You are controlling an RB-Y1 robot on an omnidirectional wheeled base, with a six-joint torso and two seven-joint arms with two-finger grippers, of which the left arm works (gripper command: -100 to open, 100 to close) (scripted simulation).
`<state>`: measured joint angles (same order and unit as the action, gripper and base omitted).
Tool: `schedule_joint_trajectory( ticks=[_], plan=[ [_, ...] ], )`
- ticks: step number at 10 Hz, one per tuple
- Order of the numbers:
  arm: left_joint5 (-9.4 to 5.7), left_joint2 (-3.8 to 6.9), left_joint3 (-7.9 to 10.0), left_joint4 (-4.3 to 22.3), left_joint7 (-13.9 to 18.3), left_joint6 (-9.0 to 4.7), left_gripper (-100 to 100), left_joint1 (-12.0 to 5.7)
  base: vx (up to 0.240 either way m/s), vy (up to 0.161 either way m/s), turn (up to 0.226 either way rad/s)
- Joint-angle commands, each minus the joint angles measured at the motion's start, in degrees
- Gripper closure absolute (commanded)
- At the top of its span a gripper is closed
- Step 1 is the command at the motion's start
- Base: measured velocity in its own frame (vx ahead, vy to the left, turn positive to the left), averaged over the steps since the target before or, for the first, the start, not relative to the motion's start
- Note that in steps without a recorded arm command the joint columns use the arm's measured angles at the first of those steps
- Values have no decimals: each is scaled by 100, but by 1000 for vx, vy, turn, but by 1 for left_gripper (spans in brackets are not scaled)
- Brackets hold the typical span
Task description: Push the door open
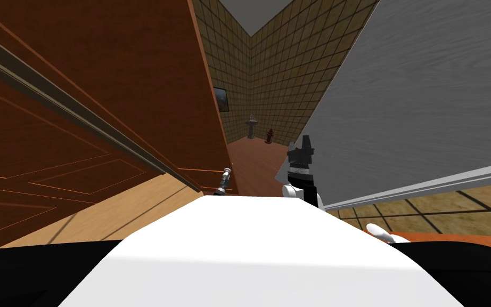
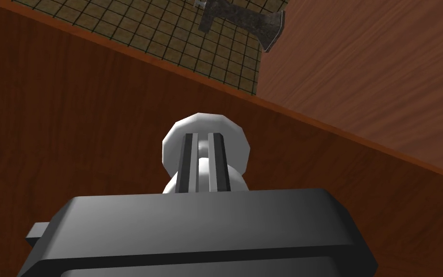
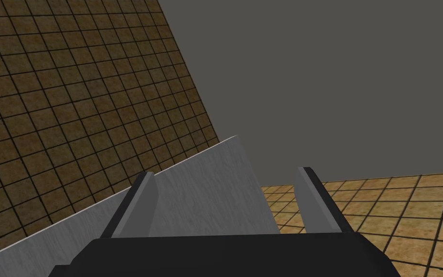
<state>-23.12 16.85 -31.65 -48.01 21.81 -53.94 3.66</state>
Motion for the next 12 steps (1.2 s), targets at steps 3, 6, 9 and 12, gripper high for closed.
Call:
schedule_joint_trajectory(
  ticks=[3, 6, 9, 12],
  plan=[
    [-256, 207, 17, 287, 363, -89, 100, 24, 27, -23, -16],
    [-434, 53, -269, 21, 604, -276, -100, 66, 3, -4, -5],
    [-798, 61, -544, -306, 1019, -386, -100, 322, -14, 60, 0],
    [-1093, 67, -764, -567, 1399, -474, -100, 526, -23, 41, -1]
  ],
)
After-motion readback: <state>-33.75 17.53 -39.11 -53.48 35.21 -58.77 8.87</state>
